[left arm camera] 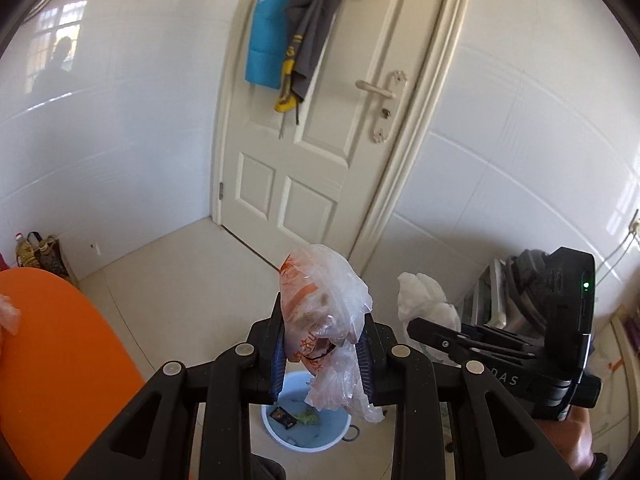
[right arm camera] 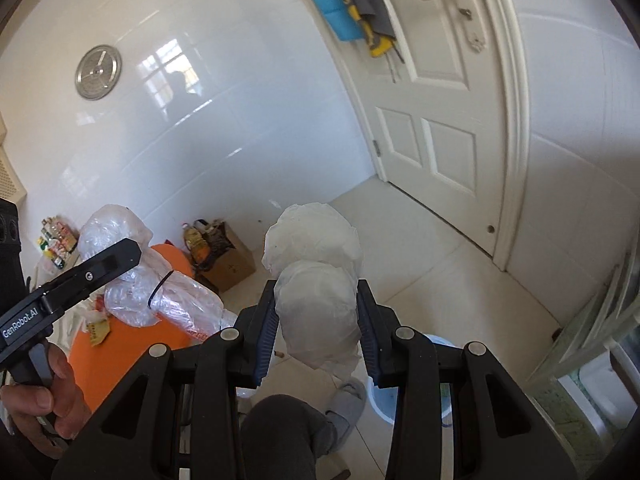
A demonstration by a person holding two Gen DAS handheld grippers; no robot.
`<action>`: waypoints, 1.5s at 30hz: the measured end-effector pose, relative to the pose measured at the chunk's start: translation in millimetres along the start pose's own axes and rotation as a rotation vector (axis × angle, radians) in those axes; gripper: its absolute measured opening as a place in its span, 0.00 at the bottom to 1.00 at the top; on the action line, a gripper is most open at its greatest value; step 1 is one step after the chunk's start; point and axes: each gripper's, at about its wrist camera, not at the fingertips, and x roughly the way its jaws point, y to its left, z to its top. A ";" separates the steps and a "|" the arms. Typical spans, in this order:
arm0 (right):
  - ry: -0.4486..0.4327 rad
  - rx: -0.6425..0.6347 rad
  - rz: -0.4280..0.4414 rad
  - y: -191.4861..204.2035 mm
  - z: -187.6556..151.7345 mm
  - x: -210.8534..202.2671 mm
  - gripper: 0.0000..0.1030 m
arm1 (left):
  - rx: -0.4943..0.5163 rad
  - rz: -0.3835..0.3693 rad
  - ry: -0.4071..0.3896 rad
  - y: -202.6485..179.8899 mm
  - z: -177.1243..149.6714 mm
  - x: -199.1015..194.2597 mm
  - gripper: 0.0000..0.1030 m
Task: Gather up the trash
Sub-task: 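Carry both white bags to the blue bucket and release them inside, then return both tools to the trash pile on the orange table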
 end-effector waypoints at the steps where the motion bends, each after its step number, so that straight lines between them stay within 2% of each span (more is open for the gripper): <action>1: 0.019 0.027 -0.013 -12.5 -5.3 8.1 0.36 | 0.006 -0.008 0.028 -5.2 -0.5 15.4 0.25; 4: 0.082 0.085 -0.059 -45.8 -15.8 38.2 0.36 | 0.018 -0.015 0.114 -13.2 -3.9 62.6 0.25; 9: 0.176 0.155 -0.086 -84.2 -30.6 90.9 0.36 | 0.031 0.013 0.254 -13.8 -5.9 137.4 0.25; 14: 0.251 0.225 -0.096 -111.3 -42.0 134.3 0.38 | 0.039 0.039 0.383 -8.9 -11.3 210.1 0.25; 19: 0.309 0.277 -0.103 -127.4 -51.4 158.1 0.39 | 0.062 0.069 0.532 -15.6 -18.1 276.0 0.31; 20: 0.315 0.290 -0.104 -130.7 -53.2 160.9 0.41 | 0.067 0.071 0.551 -15.9 -16.8 287.1 0.34; 21: 0.317 0.302 -0.101 -134.4 -54.2 162.3 0.44 | 0.069 0.075 0.561 -16.0 -19.0 293.5 0.41; 22: 0.321 0.314 -0.100 -136.7 -55.8 163.4 0.54 | 0.072 0.086 0.562 -15.5 -18.3 299.2 0.49; 23: 0.324 0.316 -0.107 -137.9 -57.0 164.3 0.64 | 0.073 0.097 0.560 -13.8 -14.8 304.0 0.52; 25: 0.323 0.316 -0.116 -141.1 -58.6 164.9 0.70 | 0.067 0.107 0.557 -11.8 -13.8 305.3 0.63; 27: 0.321 0.326 -0.120 -141.9 -59.3 164.6 0.76 | 0.072 0.116 0.559 -13.8 -10.4 308.7 0.68; 29: 0.312 0.333 -0.140 -143.9 -59.6 163.1 0.92 | 0.075 0.134 0.556 -15.9 -11.2 307.5 0.72; 31: 0.303 0.346 -0.161 -145.5 -59.6 160.1 1.00 | 0.074 0.154 0.546 -17.9 -10.7 301.9 0.77; 34: 0.298 0.351 -0.170 -143.1 -59.0 153.8 1.00 | 0.095 0.215 0.510 -26.2 -9.9 274.1 0.85; 37: 0.277 0.344 -0.178 -134.9 -55.9 142.9 1.00 | 0.112 0.241 0.458 -40.4 -10.1 249.1 0.89; 41: 0.233 0.325 -0.172 -116.4 -47.4 122.3 1.00 | 0.088 0.250 0.404 -44.9 -12.5 215.1 0.89; 45: 0.179 0.287 -0.158 -88.3 -34.4 95.9 1.00 | 0.065 0.248 0.341 -39.6 -14.3 162.3 0.91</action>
